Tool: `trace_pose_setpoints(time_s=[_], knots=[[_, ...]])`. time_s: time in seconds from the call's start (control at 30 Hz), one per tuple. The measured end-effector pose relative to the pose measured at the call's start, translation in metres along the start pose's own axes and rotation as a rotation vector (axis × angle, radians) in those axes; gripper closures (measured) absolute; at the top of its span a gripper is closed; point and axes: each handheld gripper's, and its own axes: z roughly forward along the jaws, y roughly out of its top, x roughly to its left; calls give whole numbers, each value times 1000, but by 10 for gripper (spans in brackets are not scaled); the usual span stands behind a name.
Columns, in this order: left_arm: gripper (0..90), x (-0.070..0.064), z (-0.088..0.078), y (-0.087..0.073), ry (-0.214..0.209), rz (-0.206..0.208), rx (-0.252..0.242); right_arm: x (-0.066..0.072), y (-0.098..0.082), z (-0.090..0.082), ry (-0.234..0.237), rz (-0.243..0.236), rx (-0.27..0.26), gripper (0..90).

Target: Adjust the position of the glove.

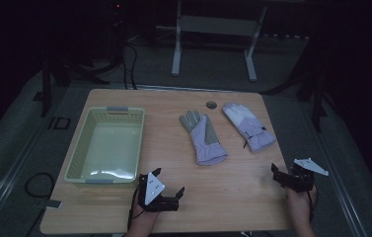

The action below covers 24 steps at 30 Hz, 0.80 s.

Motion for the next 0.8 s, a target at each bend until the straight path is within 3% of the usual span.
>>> trace_pose_setpoints(time_s=[0.1, 0.2, 0.23, 0.3, 0.4, 0.63, 0.73, 0.8], knots=[[0, 0, 0, 0, 2, -6, -3, -3, 8, -3, 52, 47, -3, 116], [0, 1, 0, 0, 1, -13, -1, -2, 22, -11, 16, -8, -45, 116], [0, 1, 0, 0, 1, -14, -3, -2, 26, -13, 17, -6, -51, 116], [0, 1, 0, 0, 2, -11, -4, -2, 33, -13, 63, 15, -48, 116], [0, 1, 0, 0, 1, -10, -6, 3, 46, -13, 75, -20, -40, 116], [0, 0, 0, 0, 0, -4, -3, 15, 80, -16, 125, -26, -39, 139], [0, 0, 0, 0, -2, -1, -3, 21, 95, -17, 183, -19, -45, 151], [0, 0, 0, 0, -5, 2, -1, 29, 105, -16, 149, -29, -56, 178]])
